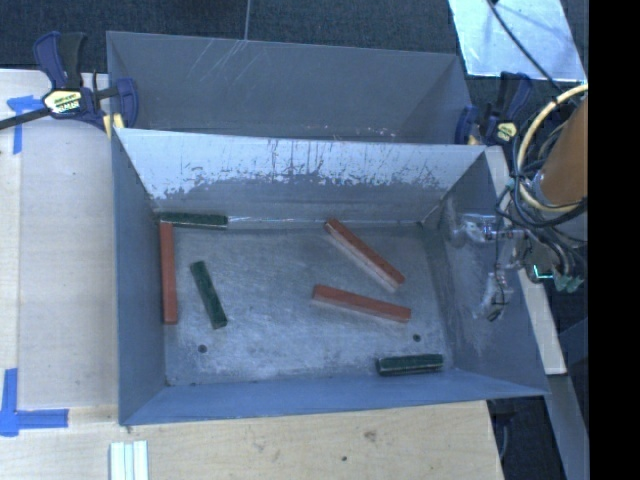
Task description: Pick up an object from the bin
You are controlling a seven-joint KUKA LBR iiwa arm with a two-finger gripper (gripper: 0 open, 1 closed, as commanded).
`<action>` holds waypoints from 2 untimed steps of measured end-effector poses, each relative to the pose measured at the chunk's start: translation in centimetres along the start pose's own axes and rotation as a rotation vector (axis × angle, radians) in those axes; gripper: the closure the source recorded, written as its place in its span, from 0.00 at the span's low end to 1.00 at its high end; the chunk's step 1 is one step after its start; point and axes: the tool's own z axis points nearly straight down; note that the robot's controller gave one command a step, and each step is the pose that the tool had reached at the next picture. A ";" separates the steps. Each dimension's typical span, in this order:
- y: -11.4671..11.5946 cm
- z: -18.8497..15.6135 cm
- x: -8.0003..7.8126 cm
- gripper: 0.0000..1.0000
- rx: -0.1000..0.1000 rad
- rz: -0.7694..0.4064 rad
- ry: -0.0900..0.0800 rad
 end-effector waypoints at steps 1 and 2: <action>3.2 13.1 -2.6 0.00 -0.002 0.107 -0.001; 9.7 12.6 -7.3 0.00 -0.004 0.439 -0.010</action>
Offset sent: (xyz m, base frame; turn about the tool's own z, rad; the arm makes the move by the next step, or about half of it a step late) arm 0.0263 0.0307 -0.1271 0.1083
